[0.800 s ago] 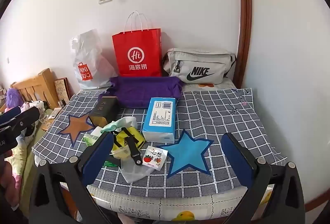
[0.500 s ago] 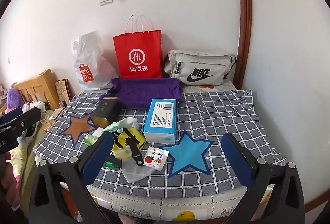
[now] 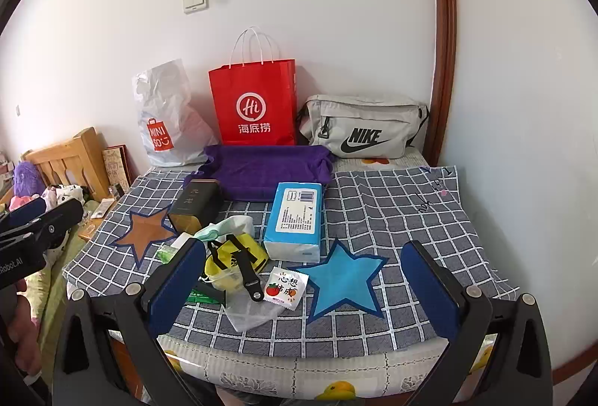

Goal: Organize soft objects

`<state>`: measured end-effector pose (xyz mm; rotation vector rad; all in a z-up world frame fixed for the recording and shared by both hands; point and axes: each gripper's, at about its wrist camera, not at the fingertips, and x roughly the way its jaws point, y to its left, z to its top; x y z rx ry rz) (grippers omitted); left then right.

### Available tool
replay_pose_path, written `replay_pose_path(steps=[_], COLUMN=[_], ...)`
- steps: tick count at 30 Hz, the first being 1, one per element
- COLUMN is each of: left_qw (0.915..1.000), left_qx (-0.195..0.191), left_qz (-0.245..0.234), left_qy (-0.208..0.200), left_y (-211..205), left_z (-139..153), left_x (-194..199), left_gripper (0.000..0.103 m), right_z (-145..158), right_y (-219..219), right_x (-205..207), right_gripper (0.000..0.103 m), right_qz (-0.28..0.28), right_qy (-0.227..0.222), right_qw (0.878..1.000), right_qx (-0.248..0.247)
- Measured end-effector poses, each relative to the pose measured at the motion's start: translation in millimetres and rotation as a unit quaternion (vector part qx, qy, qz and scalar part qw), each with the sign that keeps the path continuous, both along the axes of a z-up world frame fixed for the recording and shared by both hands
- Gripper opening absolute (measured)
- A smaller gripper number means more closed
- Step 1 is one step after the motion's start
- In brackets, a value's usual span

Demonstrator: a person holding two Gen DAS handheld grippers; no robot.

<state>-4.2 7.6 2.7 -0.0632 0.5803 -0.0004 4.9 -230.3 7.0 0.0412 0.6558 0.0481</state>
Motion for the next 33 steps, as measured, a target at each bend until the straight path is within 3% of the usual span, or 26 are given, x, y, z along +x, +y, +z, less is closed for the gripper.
replay_pose_path(steps=[33], left_qw=[1.0], left_qx=[0.002], left_qz=[0.002], left_qy=[-0.001], left_y=[0.7], left_z=[-2.4], left_x=[-2.9], left_gripper=[0.103], right_z=[2.5], right_y=[9.1], right_x=[-7.9], right_gripper=[0.103], right_qz=[0.01], right_qy=[-0.01], right_qw=[1.0], right_qx=[0.0])
